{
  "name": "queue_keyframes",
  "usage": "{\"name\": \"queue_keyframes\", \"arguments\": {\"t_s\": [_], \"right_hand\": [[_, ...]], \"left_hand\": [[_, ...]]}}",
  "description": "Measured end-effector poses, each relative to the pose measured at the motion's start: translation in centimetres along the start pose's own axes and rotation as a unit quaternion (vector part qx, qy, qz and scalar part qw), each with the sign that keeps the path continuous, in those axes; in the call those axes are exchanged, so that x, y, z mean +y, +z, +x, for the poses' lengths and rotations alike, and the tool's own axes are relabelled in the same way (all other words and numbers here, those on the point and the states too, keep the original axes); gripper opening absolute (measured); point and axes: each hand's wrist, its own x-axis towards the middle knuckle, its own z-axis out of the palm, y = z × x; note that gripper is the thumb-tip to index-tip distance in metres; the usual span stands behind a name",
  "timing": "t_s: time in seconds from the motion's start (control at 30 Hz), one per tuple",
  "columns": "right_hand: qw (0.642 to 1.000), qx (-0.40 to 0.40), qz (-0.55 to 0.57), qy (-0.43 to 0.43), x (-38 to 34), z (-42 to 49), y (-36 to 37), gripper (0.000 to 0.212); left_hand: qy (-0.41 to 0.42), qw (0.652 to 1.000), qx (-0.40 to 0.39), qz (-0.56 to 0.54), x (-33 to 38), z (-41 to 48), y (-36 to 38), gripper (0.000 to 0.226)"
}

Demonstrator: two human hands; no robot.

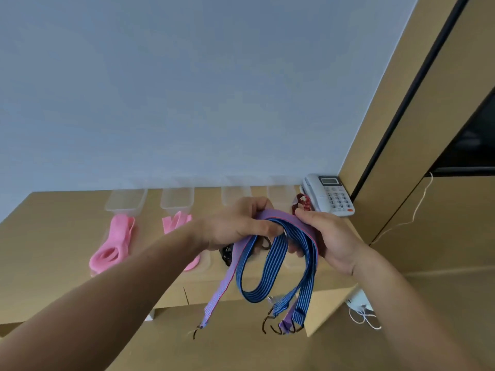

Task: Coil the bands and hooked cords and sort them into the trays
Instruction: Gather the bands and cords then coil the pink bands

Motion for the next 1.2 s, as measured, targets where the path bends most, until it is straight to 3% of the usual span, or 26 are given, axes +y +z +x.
{"name": "queue_keyframes", "arguments": {"t_s": [0.2, 0.3, 0.43, 0.53, 0.63, 0.7, 0.77, 0.83, 0.87, 0.93, 0.97, 1.07, 1.13, 1.2], "right_hand": [[0.998, 0.019, 0.066, -0.007, 1.0, -1.7, 0.9, 0.038], [0.992, -0.022, 0.117, -0.03, 0.9, -2.7, 0.3, 0.046], [0.993, -0.092, 0.056, -0.051, -0.3, -4.0, -1.3, 0.054], [0.995, -0.097, 0.025, -0.025, -1.1, -5.2, -3.1, 0.071], [0.997, -0.079, 0.002, -0.004, -1.5, -6.3, -5.0, 0.058], [0.998, -0.061, 0.013, -0.004, -1.6, -6.8, -5.9, 0.036], [0.998, -0.036, 0.04, -0.016, -1.6, -7.0, -6.6, 0.015], [0.997, 0.001, 0.066, -0.027, -1.4, -6.9, -7.3, 0.016], [0.997, 0.016, 0.075, -0.034, -1.3, -6.8, -7.8, 0.022], [0.995, 0.031, 0.081, -0.043, -1.1, -6.7, -8.7, 0.028], [0.996, 0.028, 0.076, -0.045, -1.2, -6.8, -9.1, 0.025], [0.998, 0.009, 0.022, -0.061, -1.2, -6.9, -9.3, 0.015], [0.997, 0.005, -0.015, -0.077, -1.3, -7.0, -9.1, 0.02], [0.996, 0.007, -0.025, -0.08, -1.6, -7.4, -9.4, 0.022]], "left_hand": [[0.033, 0.996, 0.045, 0.066, 2.1, -1.0, 1.5, 0.01], [0.012, 0.994, 0.056, 0.091, 2.3, -0.8, 2.5, 0.01], [-0.04, 0.995, 0.033, 0.085, 2.6, 0.1, 3.8, 0.006], [-0.055, 0.997, -0.005, 0.049, 3.2, 1.2, 4.7, 0.019], [-0.05, 0.986, -0.041, 0.153, 3.8, 2.7, 5.9, 0.027], [-0.037, 0.967, 0.0, 0.251, 3.6, 3.9, 7.2, 0.032], [-0.03, 0.956, 0.092, 0.277, 2.8, 4.9, 8.6, 0.045], [-0.018, 0.941, 0.182, 0.286, 2.0, 5.3, 9.9, 0.065], [-0.013, 0.935, 0.219, 0.279, 1.6, 5.4, 10.4, 0.058], [-0.029, 0.952, 0.252, 0.172, 1.6, 5.3, 11.0, 0.024], [-0.058, 0.963, 0.243, 0.103, 1.8, 5.3, 11.4, 0.029], [-0.152, 0.981, 0.116, -0.017, 2.5, 5.9, 13.3, 0.06], [-0.14, 0.984, 0.087, -0.071, 2.6, 6.7, 14.6, 0.055], [-0.099, 0.977, 0.121, -0.142, 2.7, 7.3, 15.5, 0.036]]}}
